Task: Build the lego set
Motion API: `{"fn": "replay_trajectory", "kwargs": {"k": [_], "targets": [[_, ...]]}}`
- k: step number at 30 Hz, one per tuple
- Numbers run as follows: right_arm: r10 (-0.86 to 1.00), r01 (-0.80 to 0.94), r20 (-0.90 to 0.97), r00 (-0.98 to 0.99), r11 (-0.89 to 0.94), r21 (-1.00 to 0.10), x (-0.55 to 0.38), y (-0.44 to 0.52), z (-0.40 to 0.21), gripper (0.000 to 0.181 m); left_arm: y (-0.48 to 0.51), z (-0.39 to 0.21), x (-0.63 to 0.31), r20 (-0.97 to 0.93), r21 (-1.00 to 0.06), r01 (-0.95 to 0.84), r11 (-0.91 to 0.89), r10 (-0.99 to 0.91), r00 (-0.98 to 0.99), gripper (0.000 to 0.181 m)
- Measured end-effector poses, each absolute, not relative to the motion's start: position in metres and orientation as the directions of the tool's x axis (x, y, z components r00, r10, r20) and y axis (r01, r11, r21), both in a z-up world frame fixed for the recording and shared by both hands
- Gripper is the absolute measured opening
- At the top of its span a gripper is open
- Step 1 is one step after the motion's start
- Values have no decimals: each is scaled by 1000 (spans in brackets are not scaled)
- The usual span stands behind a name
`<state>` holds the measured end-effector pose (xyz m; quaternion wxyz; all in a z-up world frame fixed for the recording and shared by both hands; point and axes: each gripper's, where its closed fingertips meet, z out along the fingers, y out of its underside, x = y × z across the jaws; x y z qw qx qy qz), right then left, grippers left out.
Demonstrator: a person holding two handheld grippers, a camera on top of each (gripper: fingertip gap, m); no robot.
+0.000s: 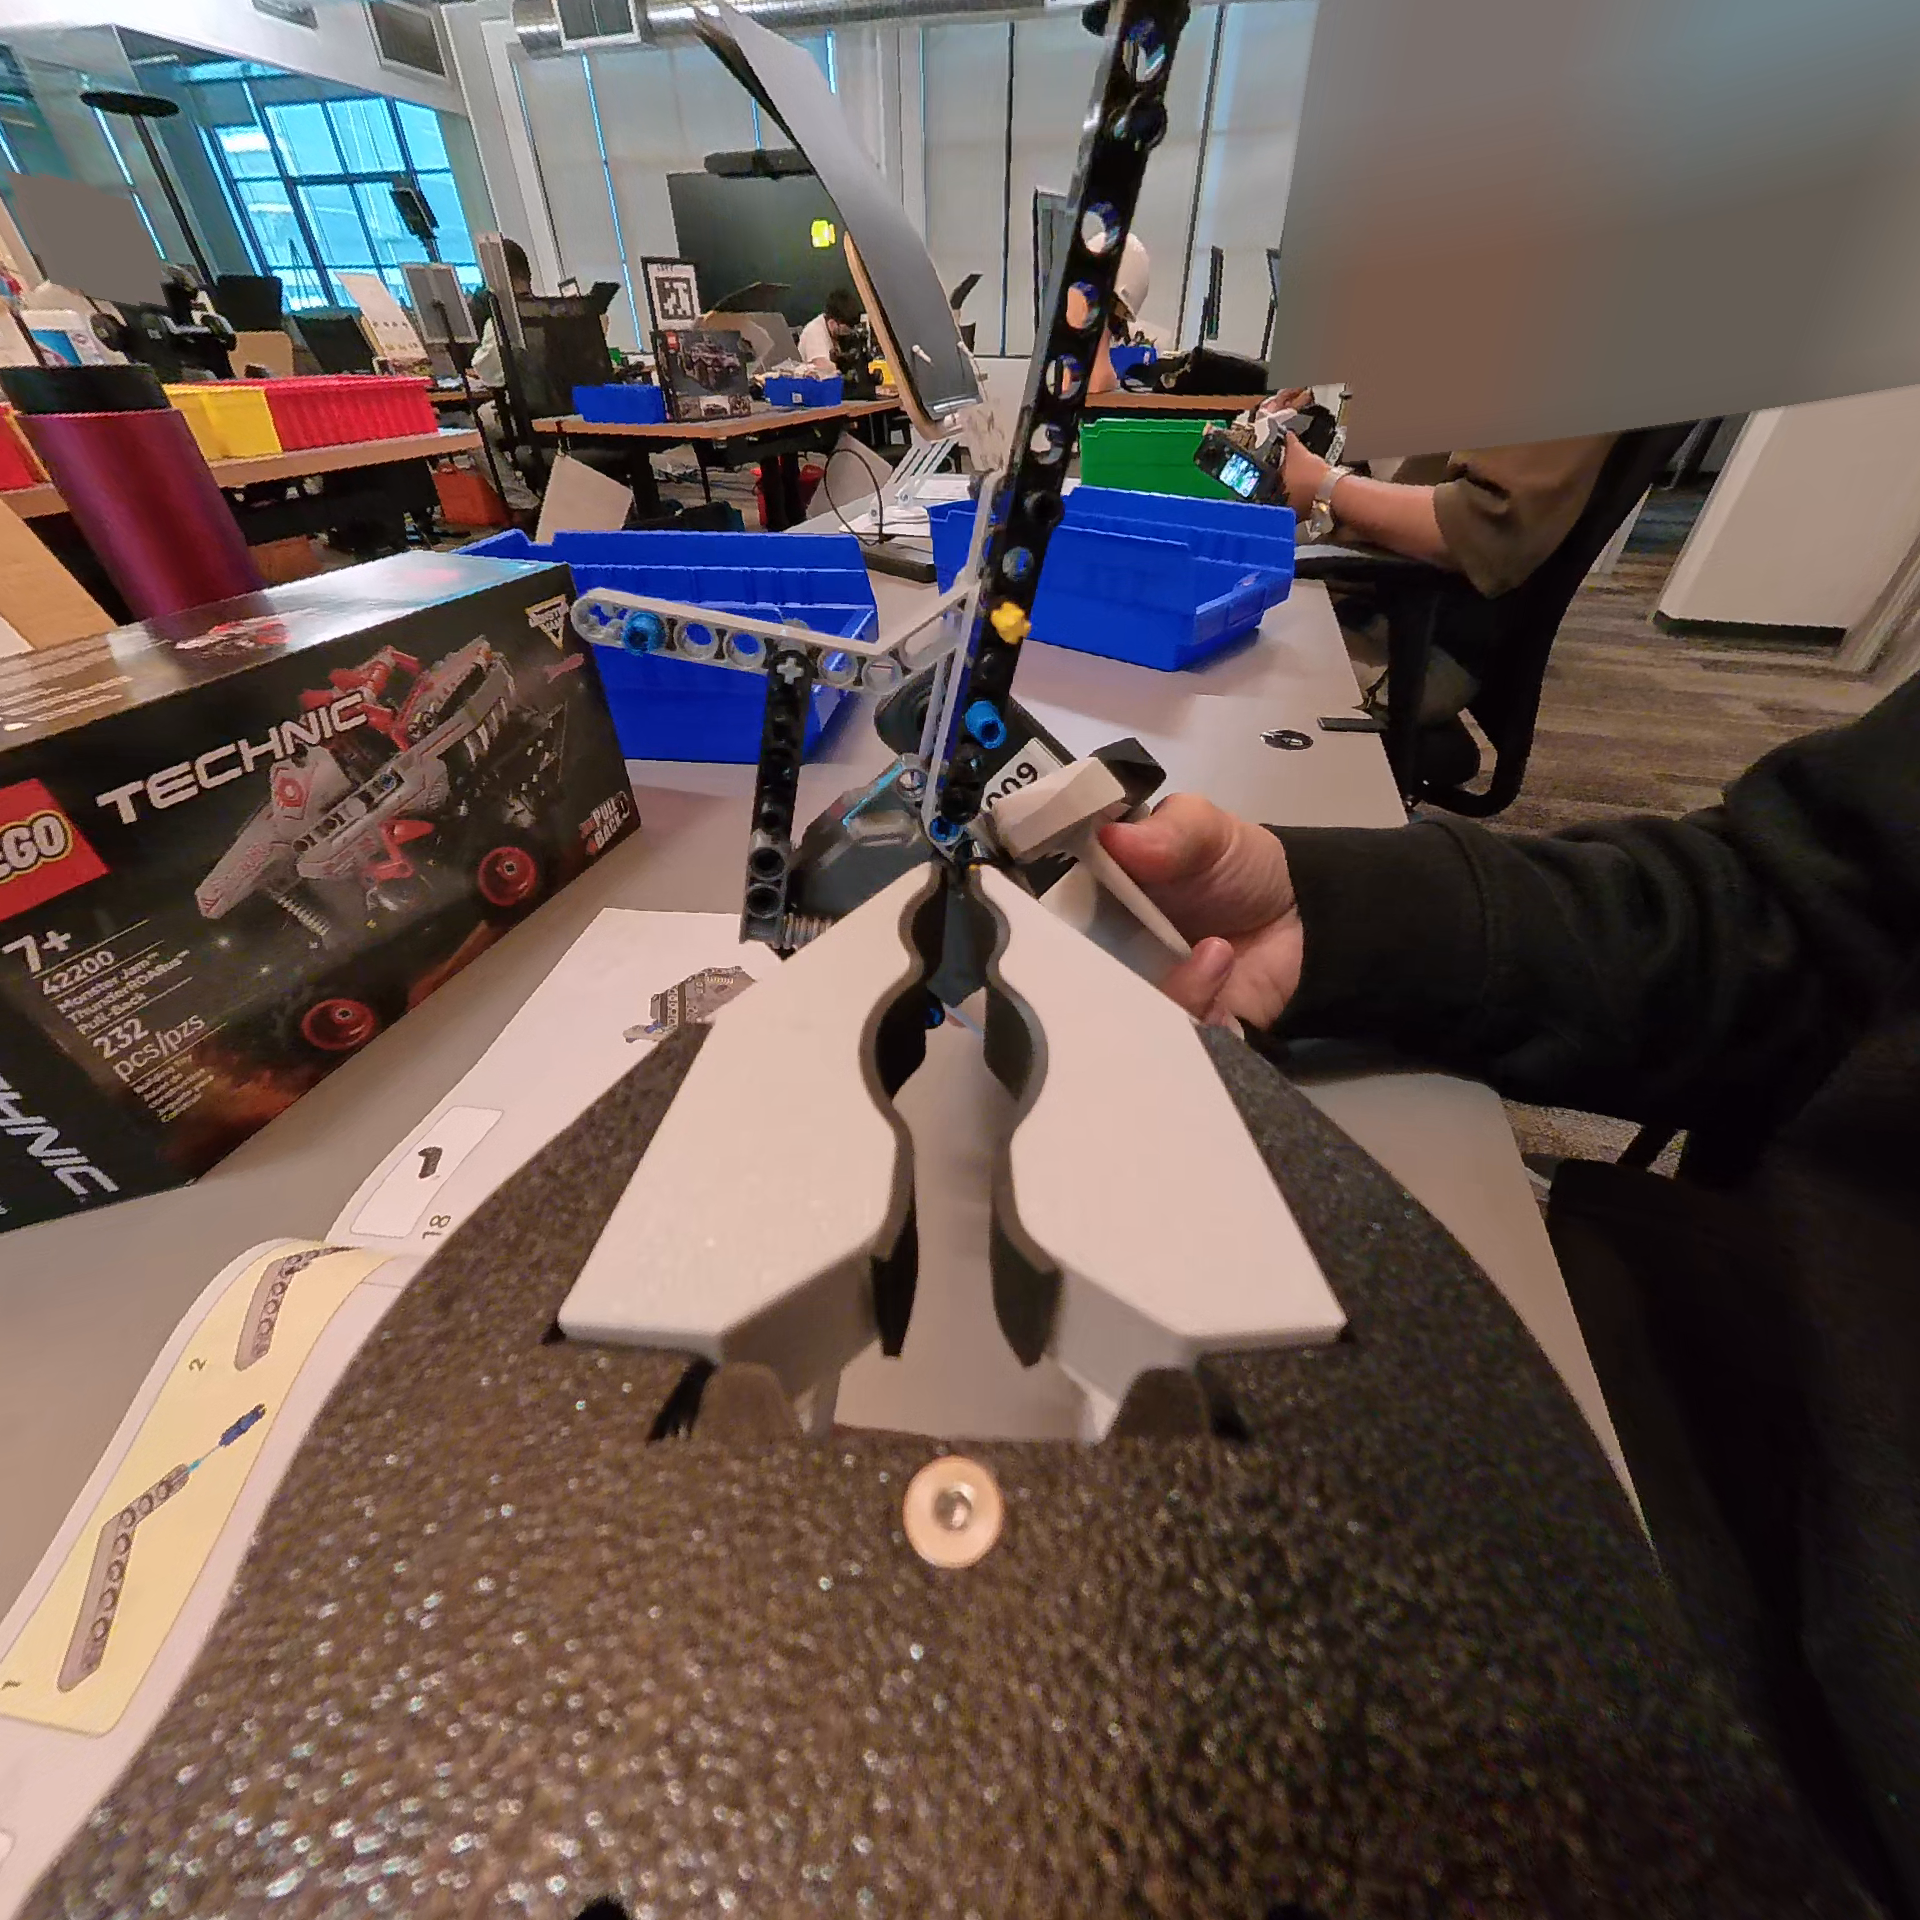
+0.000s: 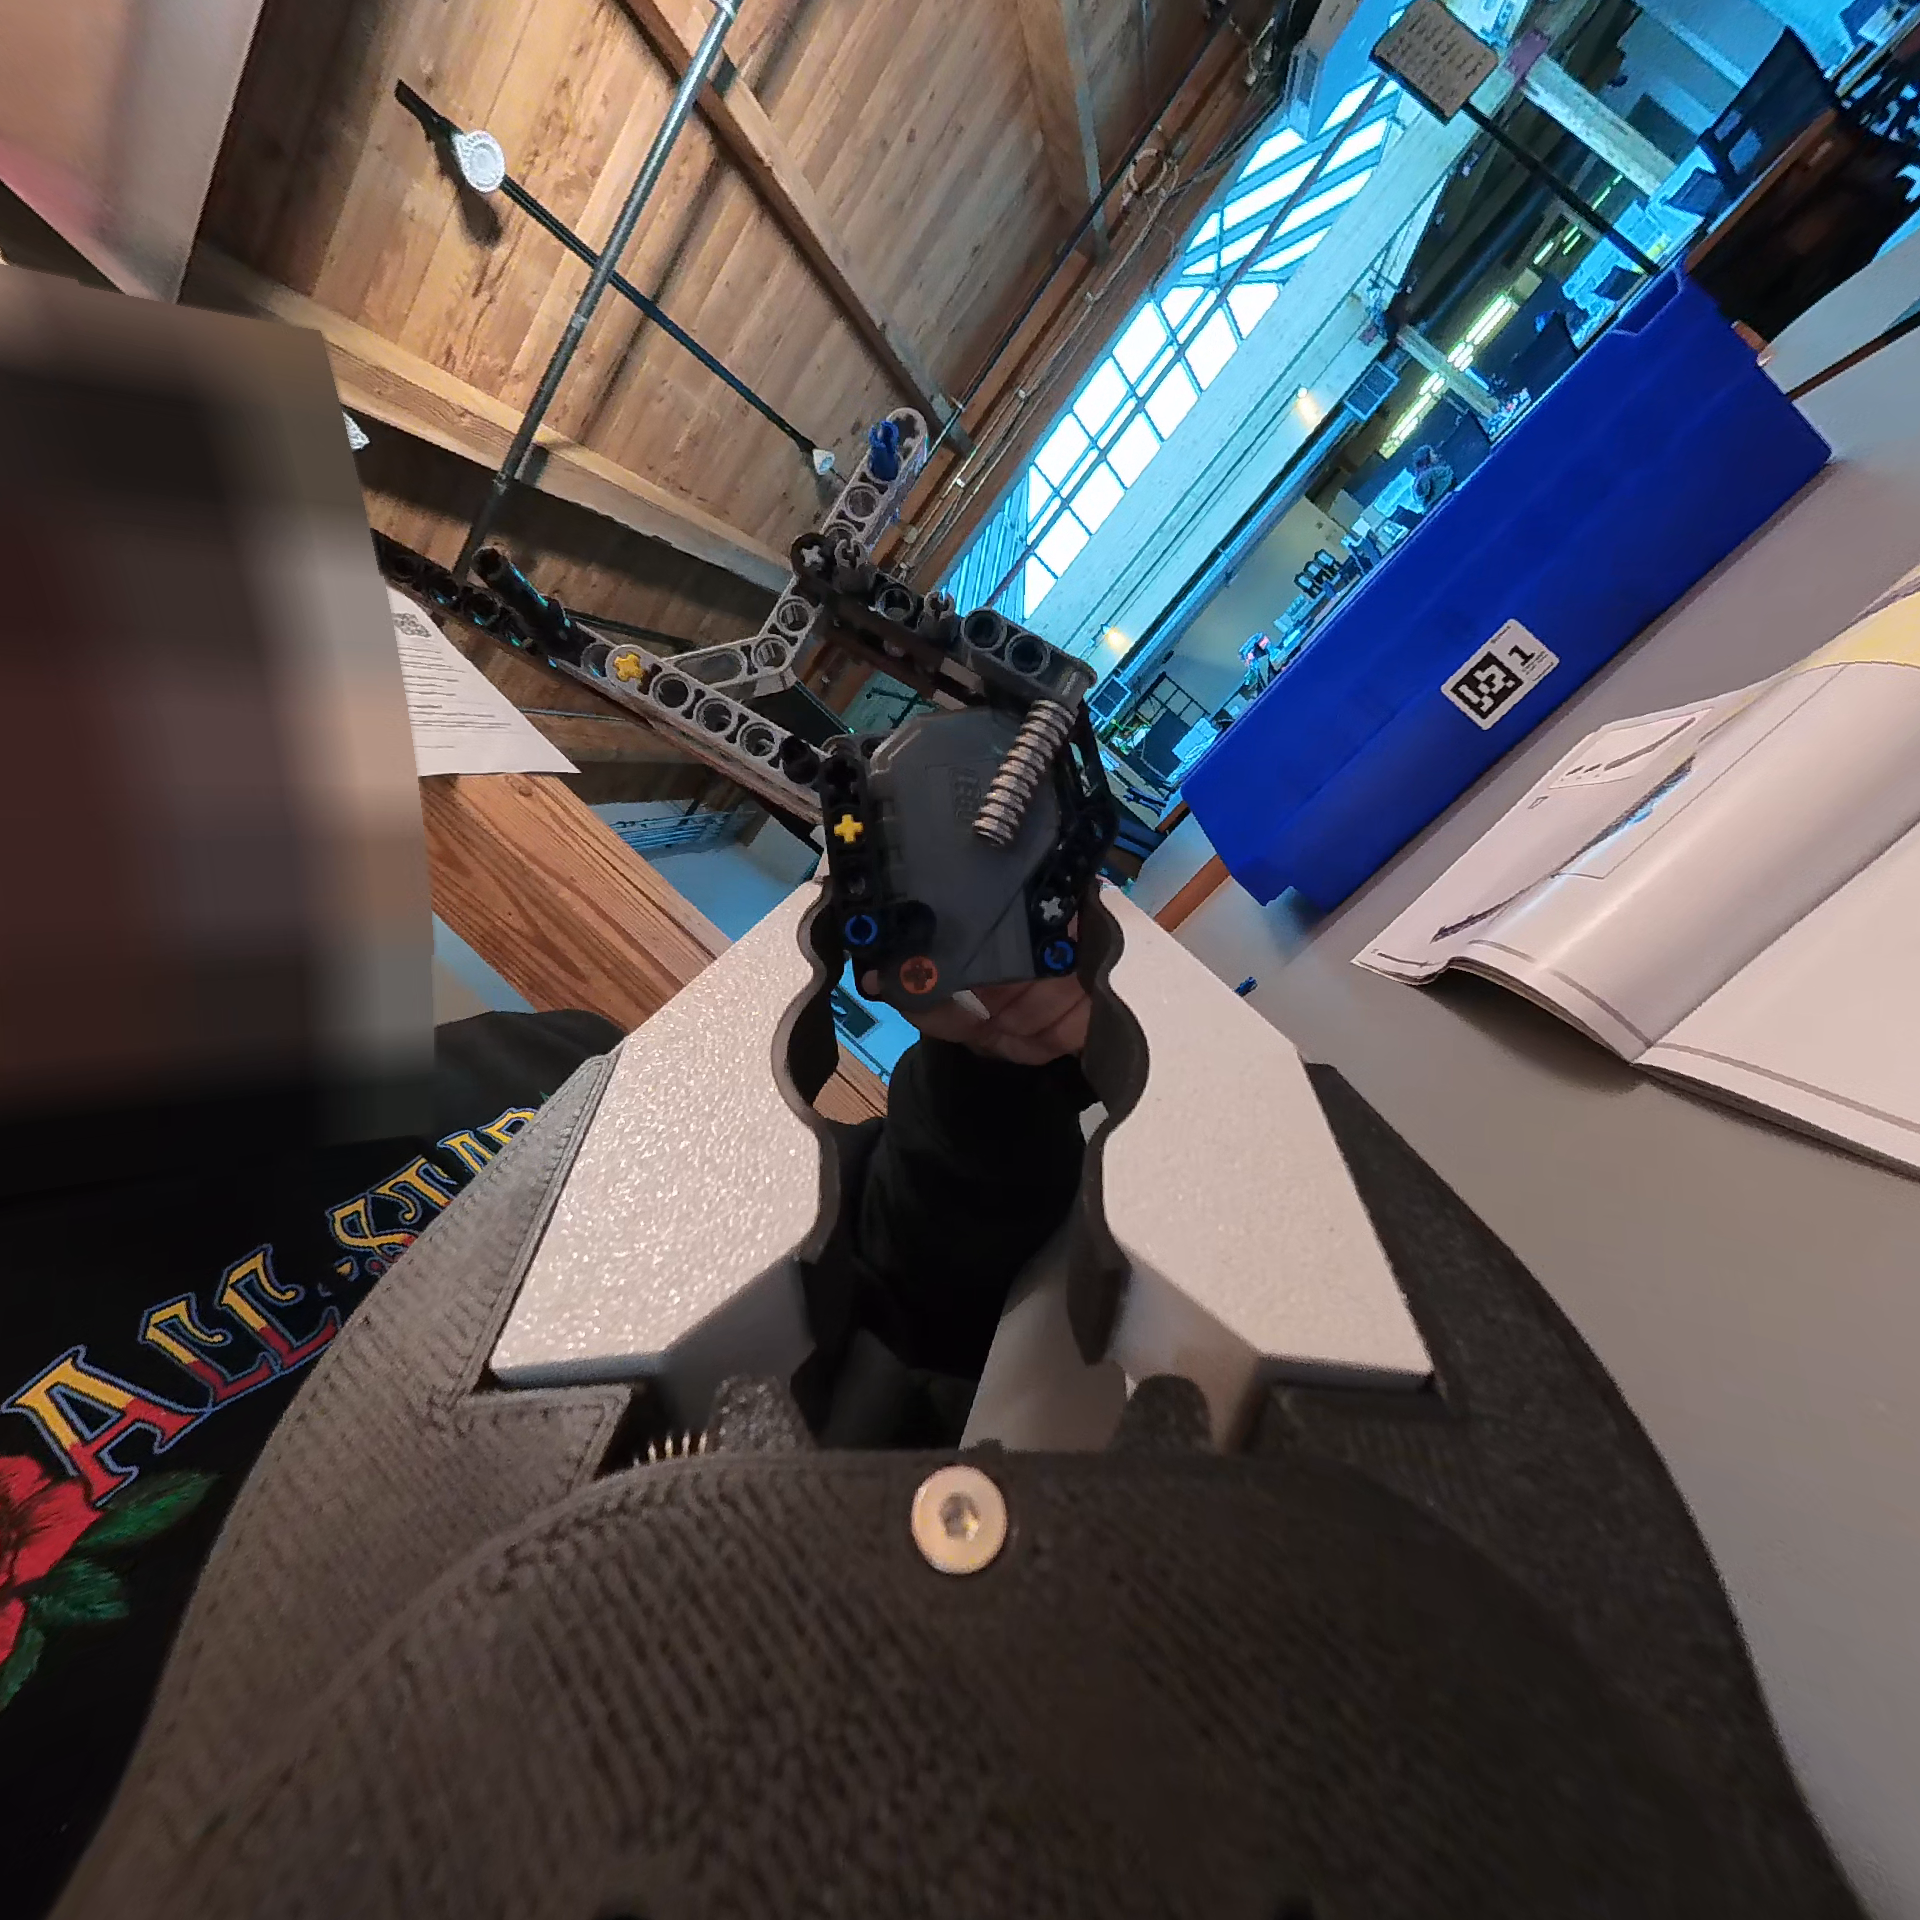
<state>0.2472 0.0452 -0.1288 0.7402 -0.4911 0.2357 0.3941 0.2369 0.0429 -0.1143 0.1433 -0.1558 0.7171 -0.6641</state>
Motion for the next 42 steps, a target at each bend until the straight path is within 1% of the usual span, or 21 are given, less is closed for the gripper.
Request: {"fn": "replay_trajectory", "kwargs": {"k": [5, 16, 22, 27, 34, 39, 42], "targets": [[352, -814, -735, 580, 207, -543, 247, 45, -129, 44, 42, -114, 234, -3, -997, -29, 76, -398, -917, 4], [357, -815, -734, 578, 202, -544, 246, 45, -129, 44, 42, -115, 235, -2, -997, -31, 76, -399, -917, 3], [352, -805, -727, 589, 183, -564, 242, 47, -130, 44, 43, -115, 232, 32, -996, -60, 64, -370, -929, 3], [299, -771, -714, 633, 163, -616, 242, 47, -135, 44, 43, -120, 231, 74, -993, -103, 66, -349, -934, 1], [319, -770, -707, 632, 155, -619, 239, 47, -133, 44, 42, -118, 230, 146, -987, -159, 17, -308, -940, 1], [364, -796, -715, 597, 160, -584, 241, 43, -130, 44, 37, -115, 231, 141, -989, -146, -7, -320, -937, 1], [385, -793, -704, 596, 146, -591, 236, 43, -129, 44, 37, -113, 226, 168, -986, -167, -27, -277, -946, 1]]}}
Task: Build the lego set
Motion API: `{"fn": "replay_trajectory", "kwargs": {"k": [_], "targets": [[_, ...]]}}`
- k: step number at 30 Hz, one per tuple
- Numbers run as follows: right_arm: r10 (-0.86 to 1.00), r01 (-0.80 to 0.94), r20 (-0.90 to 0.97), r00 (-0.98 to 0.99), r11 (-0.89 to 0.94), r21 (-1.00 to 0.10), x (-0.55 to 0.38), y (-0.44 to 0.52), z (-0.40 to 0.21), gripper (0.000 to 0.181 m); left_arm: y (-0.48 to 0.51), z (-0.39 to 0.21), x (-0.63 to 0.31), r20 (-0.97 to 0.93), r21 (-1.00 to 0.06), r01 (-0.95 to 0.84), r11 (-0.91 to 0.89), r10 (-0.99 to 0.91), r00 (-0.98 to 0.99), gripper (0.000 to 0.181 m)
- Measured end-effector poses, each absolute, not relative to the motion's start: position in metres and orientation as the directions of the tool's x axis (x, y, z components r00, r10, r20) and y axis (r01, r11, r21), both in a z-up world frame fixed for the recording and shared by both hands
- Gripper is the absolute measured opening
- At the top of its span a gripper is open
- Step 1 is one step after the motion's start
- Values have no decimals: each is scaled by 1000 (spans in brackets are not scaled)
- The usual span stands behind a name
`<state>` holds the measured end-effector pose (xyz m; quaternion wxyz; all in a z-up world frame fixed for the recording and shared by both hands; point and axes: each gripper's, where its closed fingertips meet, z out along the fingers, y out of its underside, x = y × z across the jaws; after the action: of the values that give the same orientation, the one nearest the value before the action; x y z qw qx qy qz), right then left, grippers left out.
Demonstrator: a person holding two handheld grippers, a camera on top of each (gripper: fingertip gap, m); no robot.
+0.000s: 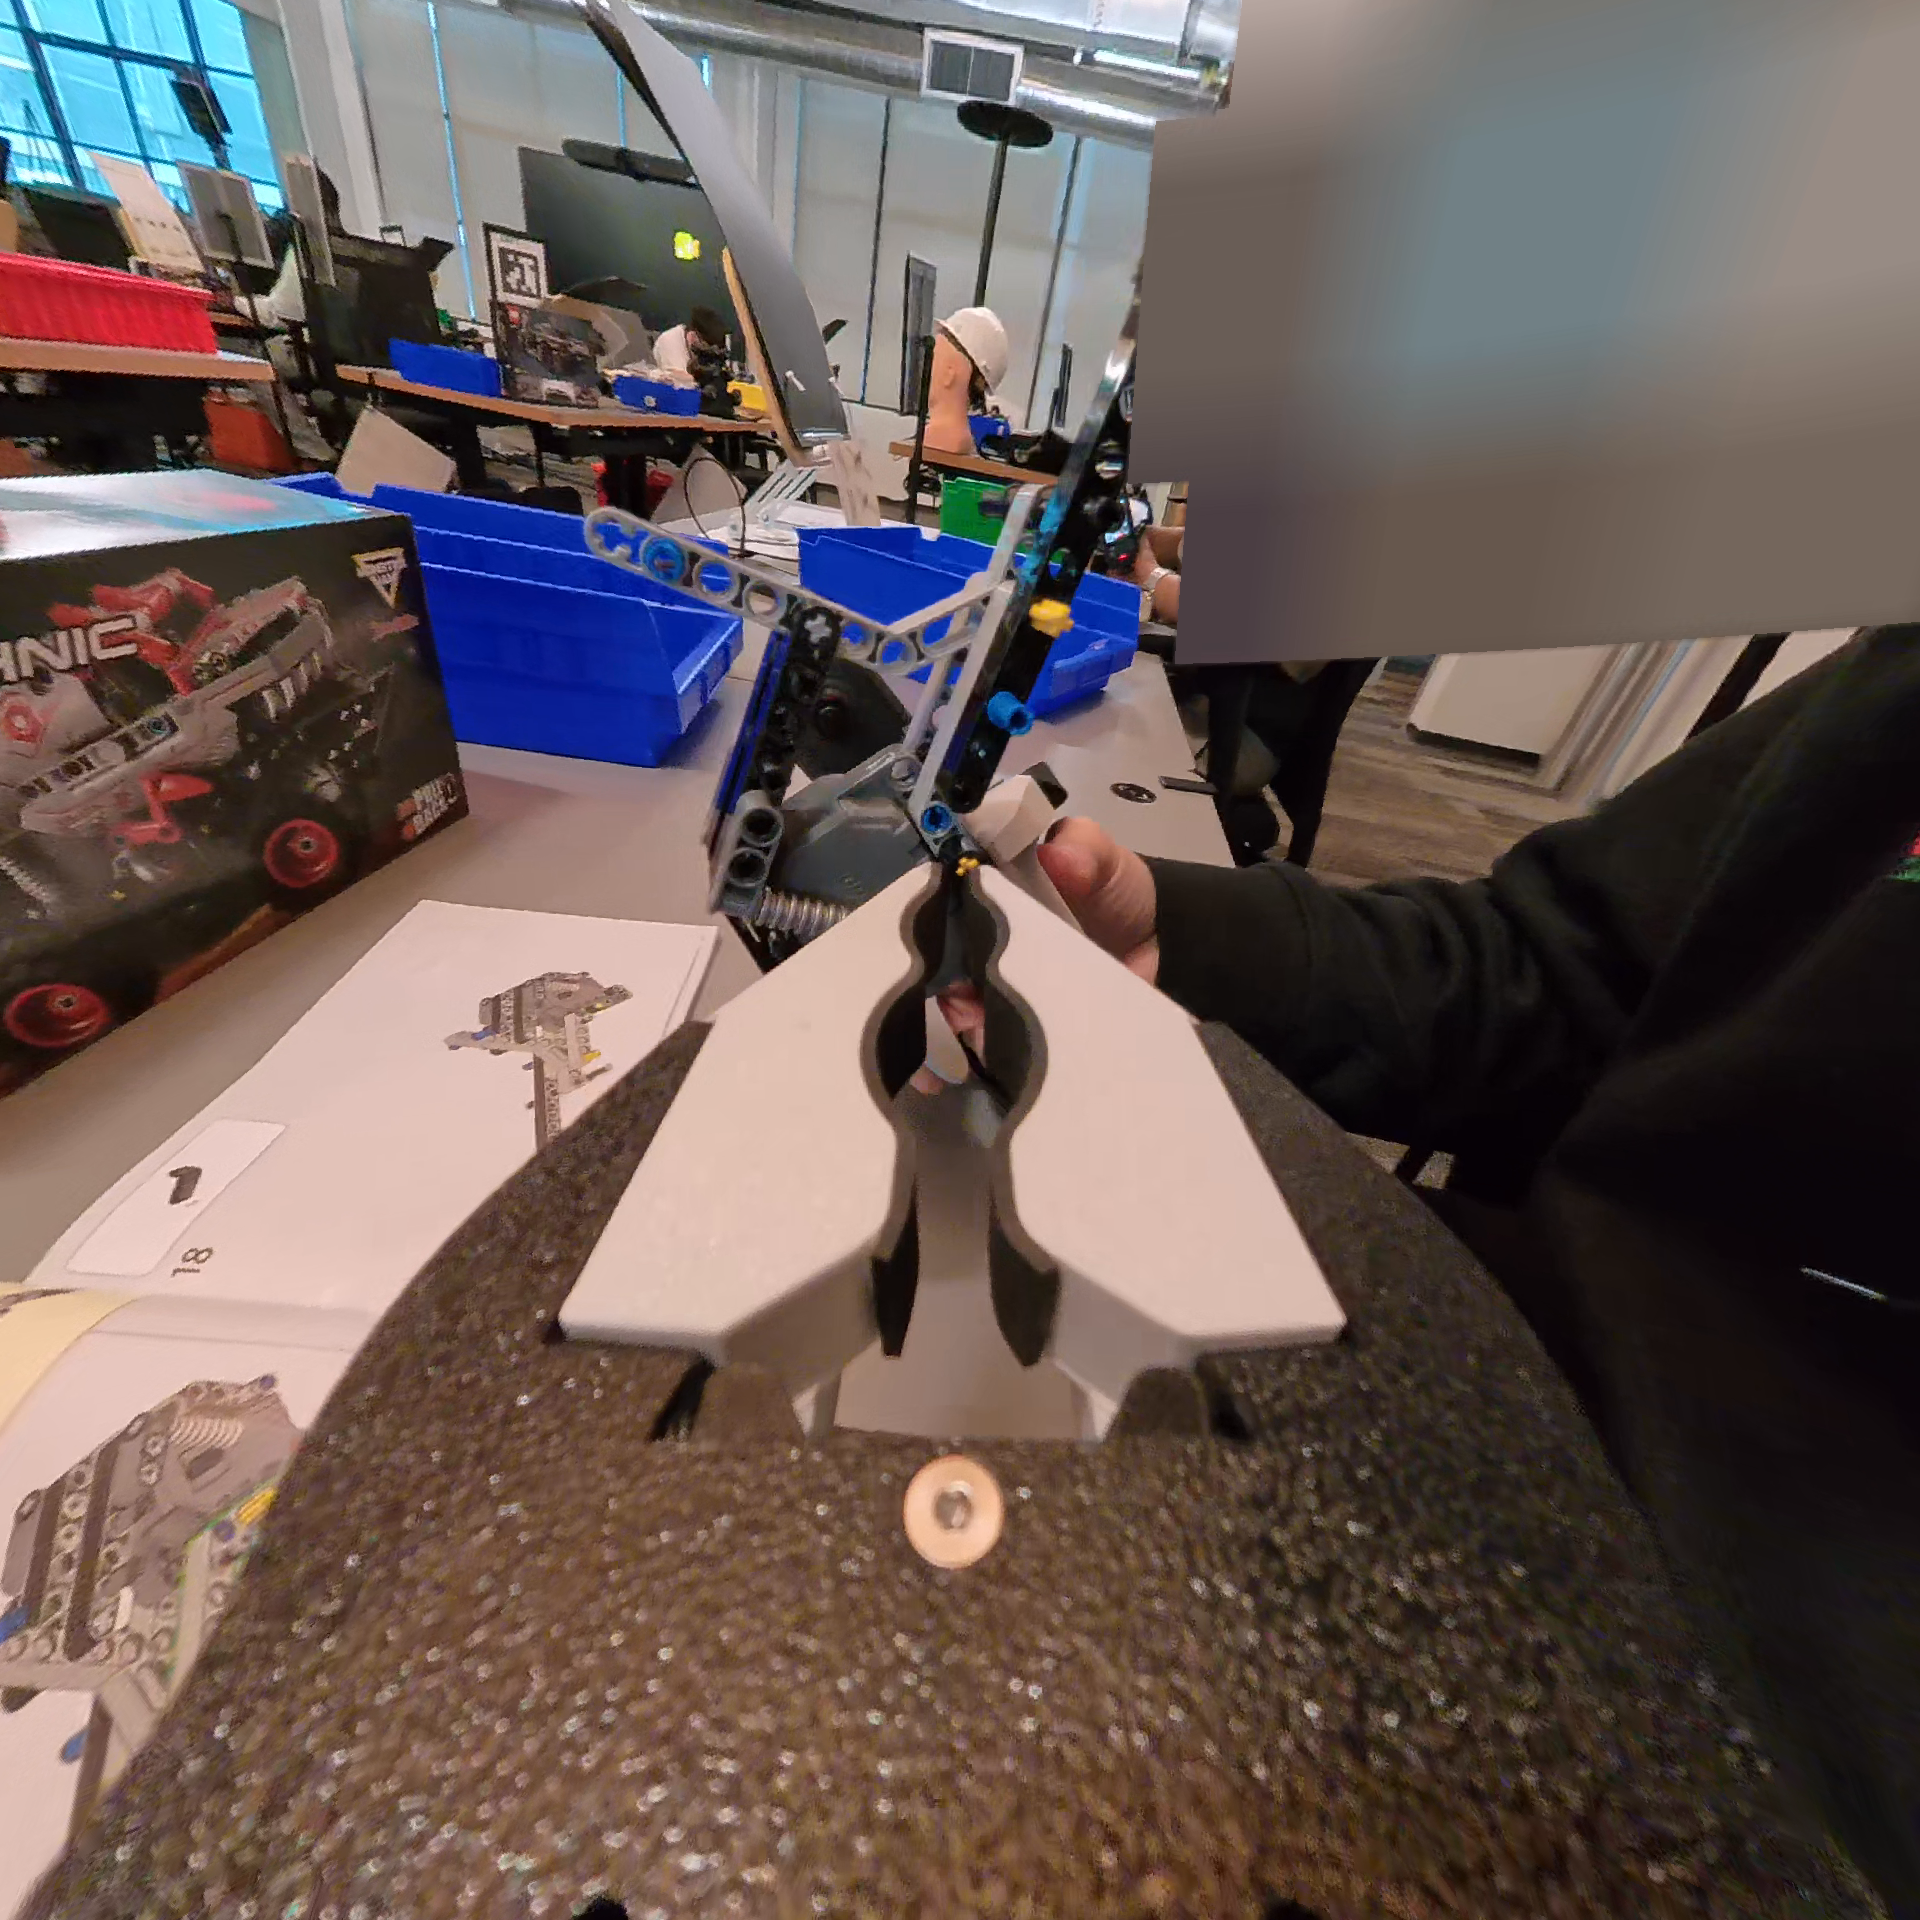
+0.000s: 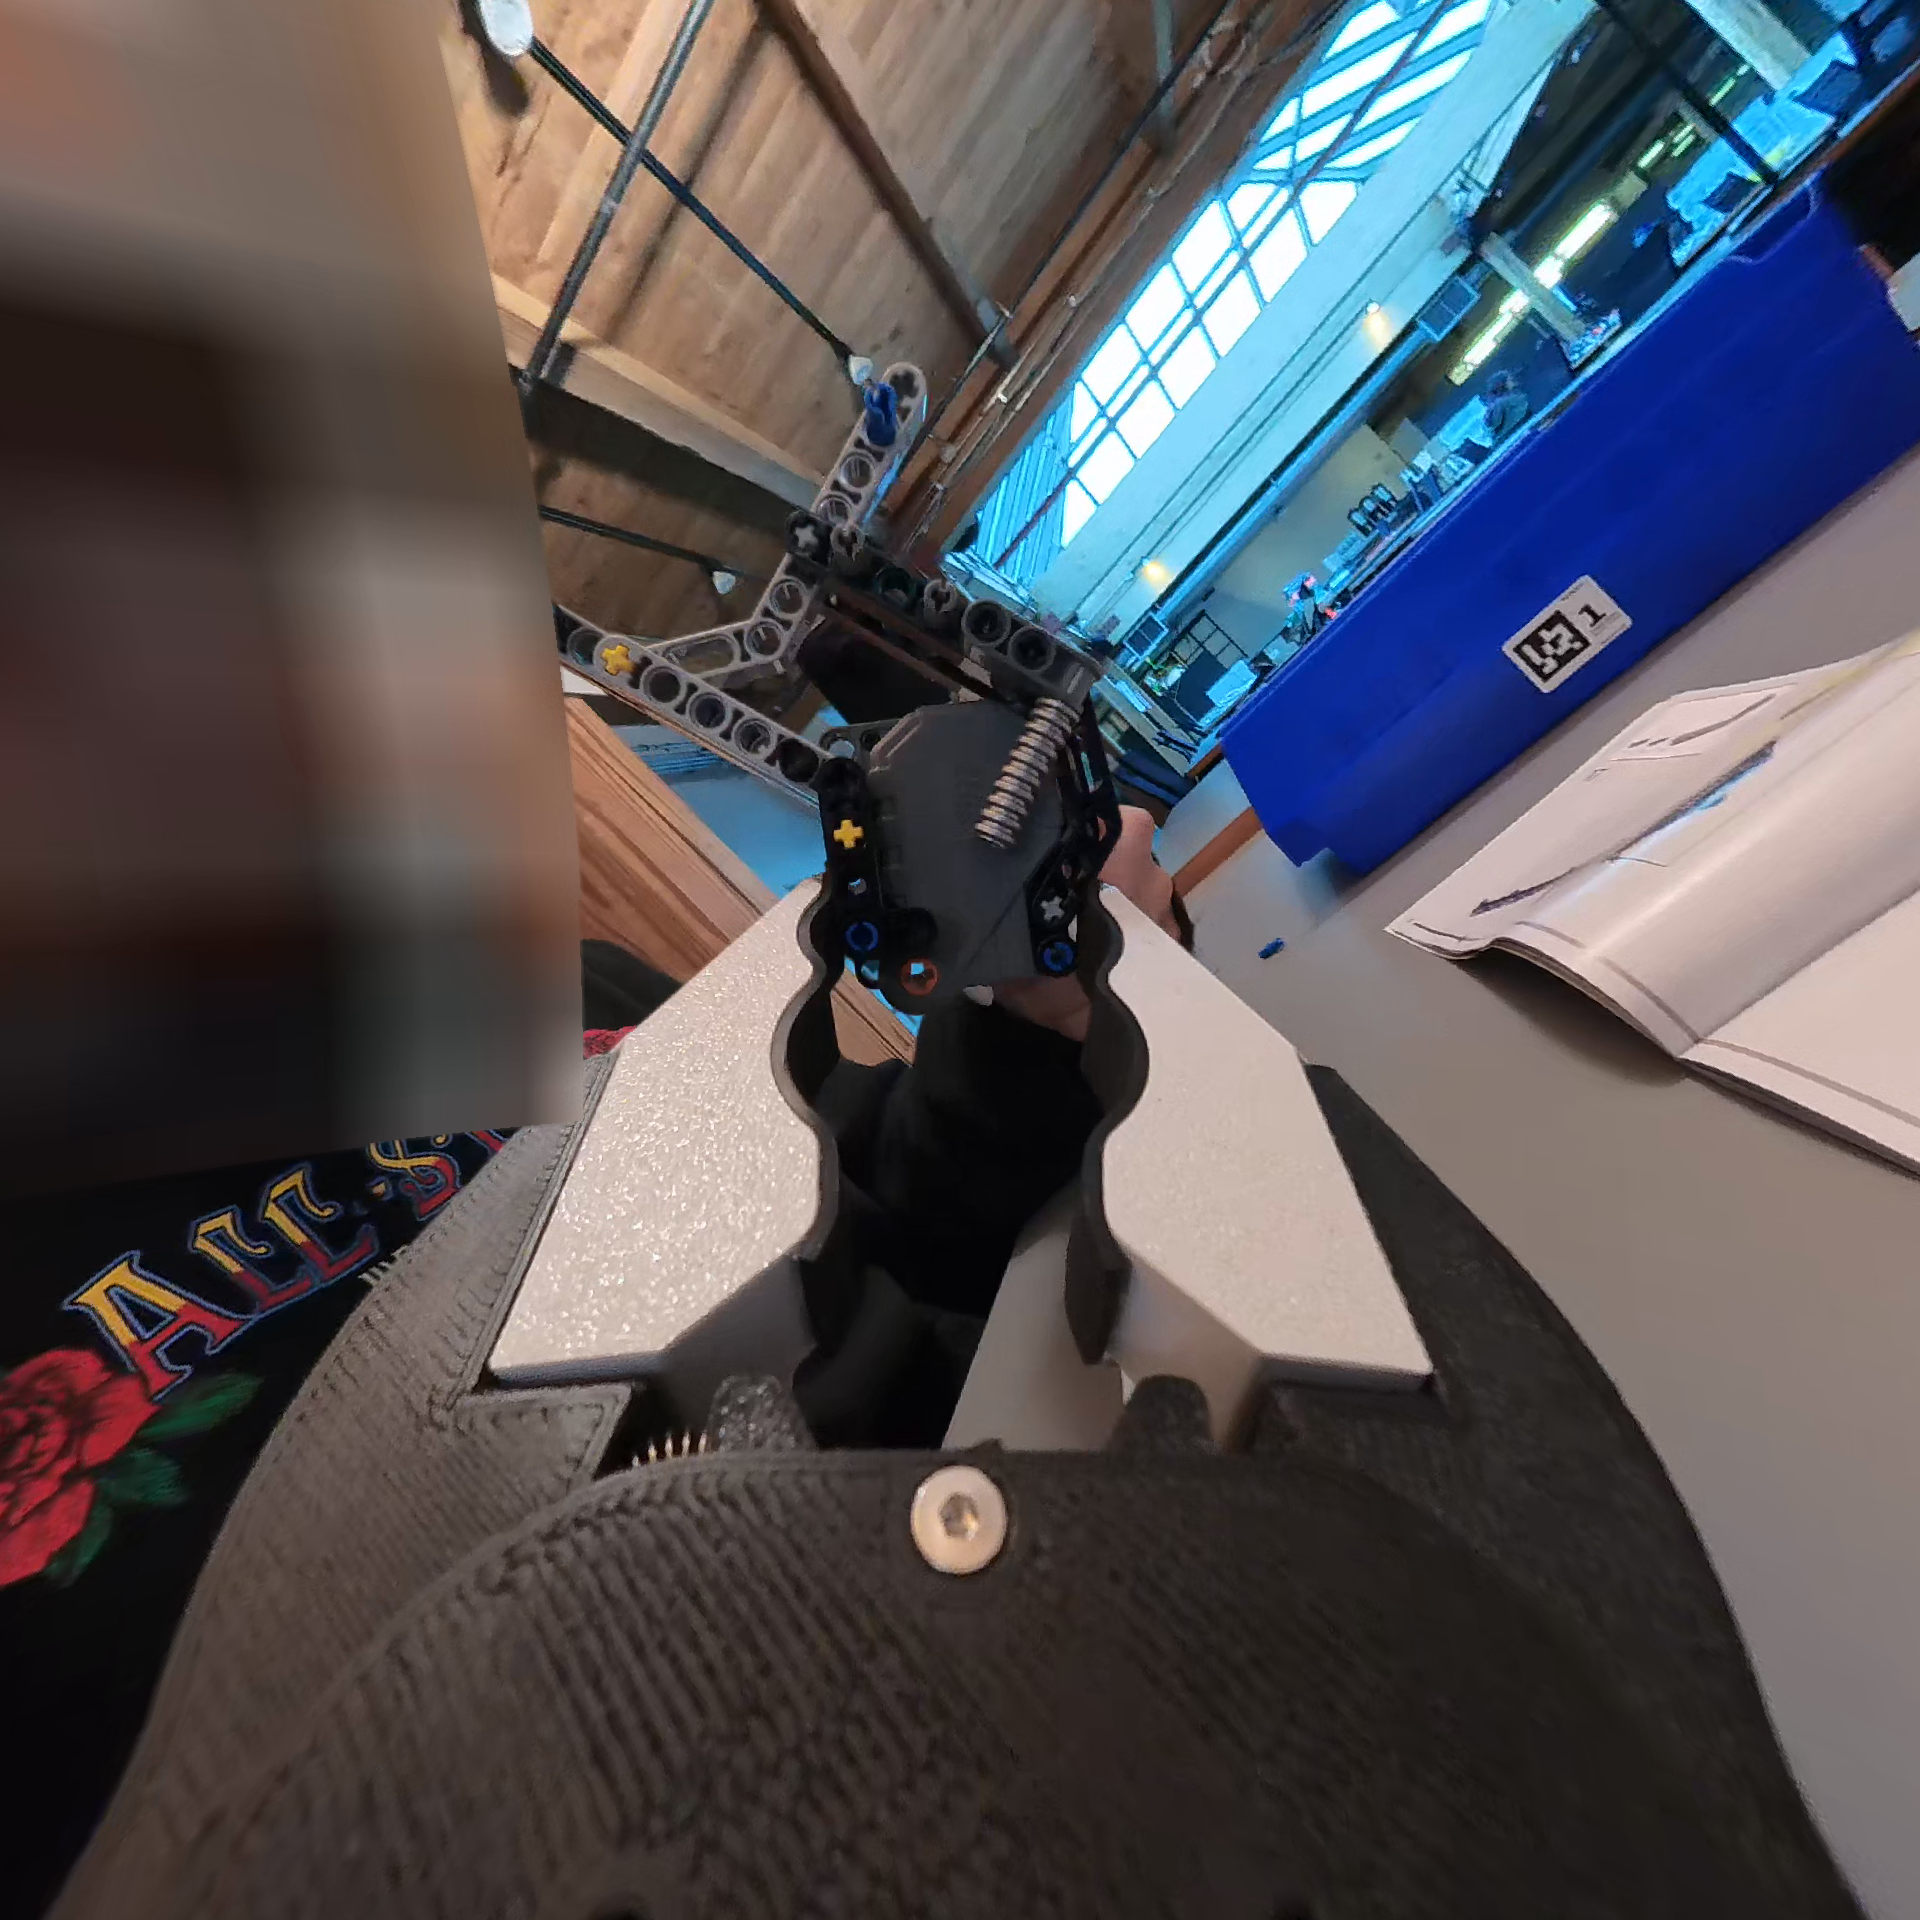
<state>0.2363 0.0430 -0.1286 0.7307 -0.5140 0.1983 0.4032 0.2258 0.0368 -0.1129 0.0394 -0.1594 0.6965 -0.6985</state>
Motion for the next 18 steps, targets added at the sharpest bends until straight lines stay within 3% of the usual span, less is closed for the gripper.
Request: {"fn": "replay_trajectory", "kwargs": {"k": [18], "targets": [[381, -790, -704, 599, 140, -596, 235, 44, -129, 44, 40, -114, 227, 136, -990, -140, -7, -295, -946, 2]]}}
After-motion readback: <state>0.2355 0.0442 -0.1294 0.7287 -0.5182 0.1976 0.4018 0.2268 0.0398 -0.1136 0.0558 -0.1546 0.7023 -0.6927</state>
